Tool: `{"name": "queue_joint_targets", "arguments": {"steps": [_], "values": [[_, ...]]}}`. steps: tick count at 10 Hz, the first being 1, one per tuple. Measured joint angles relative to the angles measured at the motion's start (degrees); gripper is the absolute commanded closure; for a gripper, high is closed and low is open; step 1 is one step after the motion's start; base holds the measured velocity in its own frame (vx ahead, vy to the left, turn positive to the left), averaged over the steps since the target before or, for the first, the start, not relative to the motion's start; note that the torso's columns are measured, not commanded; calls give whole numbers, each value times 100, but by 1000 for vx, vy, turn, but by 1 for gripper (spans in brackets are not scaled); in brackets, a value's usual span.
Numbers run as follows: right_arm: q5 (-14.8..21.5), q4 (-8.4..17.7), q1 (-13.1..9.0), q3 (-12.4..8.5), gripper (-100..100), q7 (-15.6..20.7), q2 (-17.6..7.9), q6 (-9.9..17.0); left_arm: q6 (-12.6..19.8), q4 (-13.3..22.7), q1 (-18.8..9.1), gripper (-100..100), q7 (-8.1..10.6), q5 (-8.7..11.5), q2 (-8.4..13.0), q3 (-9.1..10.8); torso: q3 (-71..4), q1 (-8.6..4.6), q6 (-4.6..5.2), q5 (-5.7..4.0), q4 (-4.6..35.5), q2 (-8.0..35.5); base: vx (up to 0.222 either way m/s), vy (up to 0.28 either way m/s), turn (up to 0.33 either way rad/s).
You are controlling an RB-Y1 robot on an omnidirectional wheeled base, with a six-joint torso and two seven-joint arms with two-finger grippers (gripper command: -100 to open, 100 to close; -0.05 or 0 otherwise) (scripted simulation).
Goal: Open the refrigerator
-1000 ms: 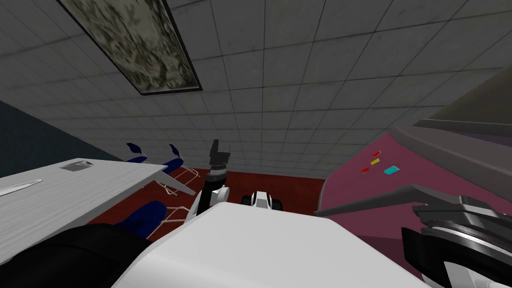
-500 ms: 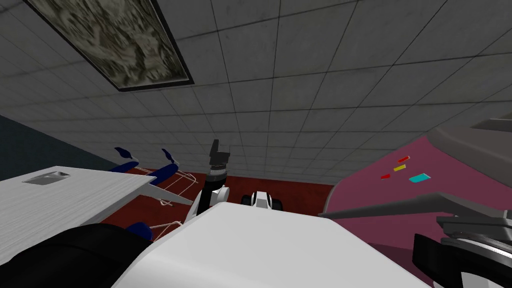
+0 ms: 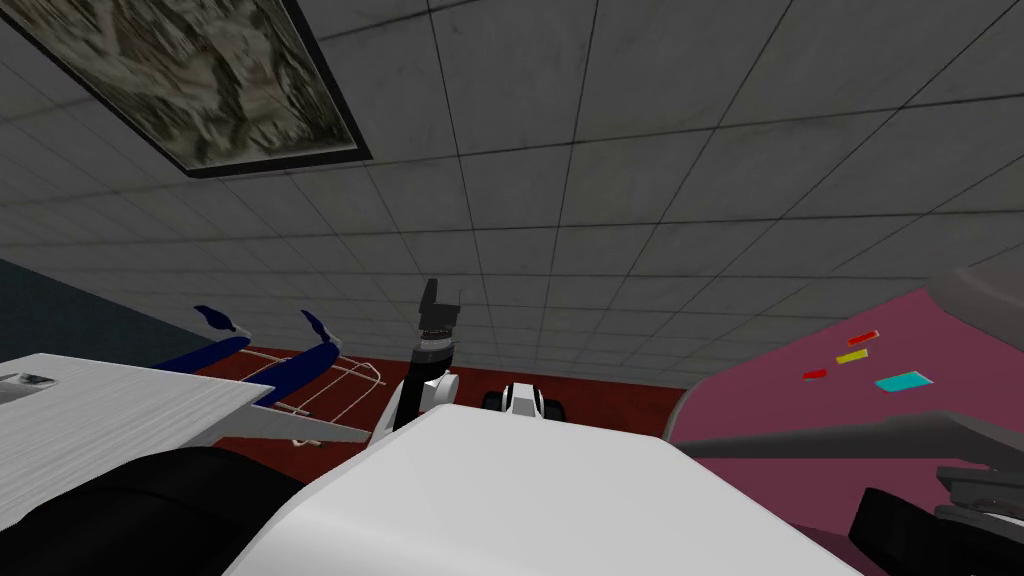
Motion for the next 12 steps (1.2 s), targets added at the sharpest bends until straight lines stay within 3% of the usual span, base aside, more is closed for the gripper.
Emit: {"name": "queue_joint_targets", "arguments": {"steps": [1, 3, 7, 12], "values": [[-15, 24, 11, -29, -100, 9, 16, 46, 0, 0, 0, 0, 0, 0, 0, 0, 4, -12, 0, 3, 2, 17, 139, 35, -58], [-327, -237, 230, -128, -100, 116, -45, 83, 1, 1, -3, 0, 0, 0, 1, 1, 63, -44, 23, -28, 19, 95, 27, -18, -53], [-841, -651, 645, -295, -100, 318, -143, 129, 1, 1, -3, 0, 0, 0, 1, 1, 7, 4, 6, 18, 14, 21, 15, -14, -52], [-1208, -883, 942, -443, -100, 454, -222, 163, 1, 1, -4, 0, 0, 0, 1, 1, -40, 15, -33, 71, 21, 11, 22, 1, -26]]}}
